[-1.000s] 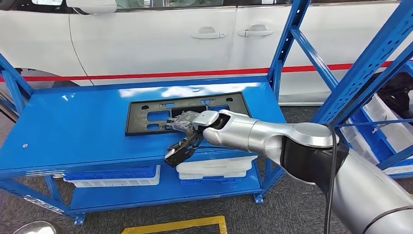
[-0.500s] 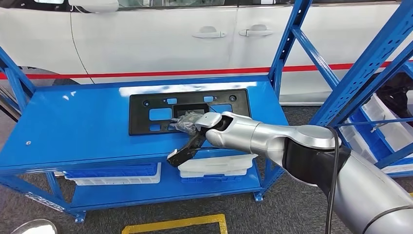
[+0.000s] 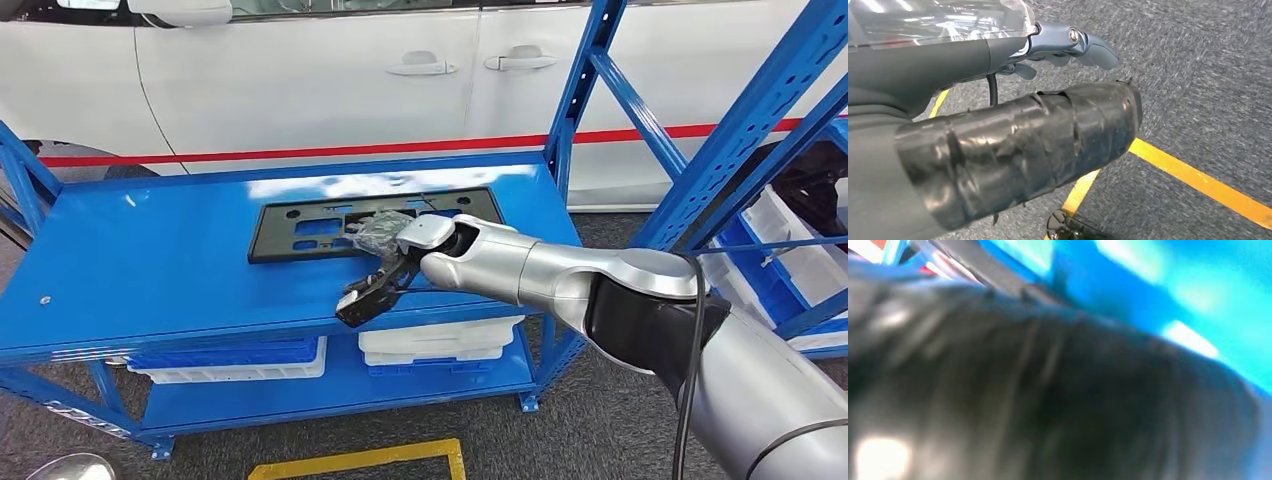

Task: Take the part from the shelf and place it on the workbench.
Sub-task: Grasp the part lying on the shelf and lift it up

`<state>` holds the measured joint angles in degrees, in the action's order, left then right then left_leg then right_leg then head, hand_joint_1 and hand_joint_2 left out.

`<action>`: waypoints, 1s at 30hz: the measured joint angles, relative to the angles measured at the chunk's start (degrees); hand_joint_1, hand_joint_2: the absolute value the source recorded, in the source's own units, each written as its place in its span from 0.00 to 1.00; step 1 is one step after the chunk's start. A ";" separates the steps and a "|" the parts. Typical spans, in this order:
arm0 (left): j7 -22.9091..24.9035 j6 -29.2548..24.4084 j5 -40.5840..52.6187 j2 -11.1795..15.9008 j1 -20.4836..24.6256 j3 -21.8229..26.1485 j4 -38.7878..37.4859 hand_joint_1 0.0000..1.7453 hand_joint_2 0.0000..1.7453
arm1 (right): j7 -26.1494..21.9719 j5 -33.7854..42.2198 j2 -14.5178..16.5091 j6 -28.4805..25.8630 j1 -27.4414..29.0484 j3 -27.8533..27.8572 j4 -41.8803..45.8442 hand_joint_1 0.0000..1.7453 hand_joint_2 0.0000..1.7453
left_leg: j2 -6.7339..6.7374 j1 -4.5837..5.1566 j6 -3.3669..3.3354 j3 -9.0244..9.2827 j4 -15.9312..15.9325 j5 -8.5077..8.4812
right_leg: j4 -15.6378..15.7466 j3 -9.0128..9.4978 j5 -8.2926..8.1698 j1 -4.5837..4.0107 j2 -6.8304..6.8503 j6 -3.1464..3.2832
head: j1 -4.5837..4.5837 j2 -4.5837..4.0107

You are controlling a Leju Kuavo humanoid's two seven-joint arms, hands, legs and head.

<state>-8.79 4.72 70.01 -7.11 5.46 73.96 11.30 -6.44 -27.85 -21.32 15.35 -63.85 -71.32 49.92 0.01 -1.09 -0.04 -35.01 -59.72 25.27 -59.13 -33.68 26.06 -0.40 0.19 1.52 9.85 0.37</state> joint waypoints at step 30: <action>-0.11 -0.13 -0.38 -0.09 0.21 0.00 0.00 0.00 0.00 | 0.61 -7.80 4.63 -3.17 -1.60 5.60 -9.66 0.00 0.00 | -0.35 -0.01 -0.26 -0.20 -0.47 0.06 | -0.11 -0.77 -0.57 -0.18 -0.12 0.38 | 0.00 0.00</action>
<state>-8.90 4.59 69.63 -7.20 5.67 73.96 11.30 -5.83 -35.64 -16.68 12.19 -65.45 -65.72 40.25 -0.34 -1.11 -0.30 -35.21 -60.19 25.33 -59.23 -34.45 25.49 -0.58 0.06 1.90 9.85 0.37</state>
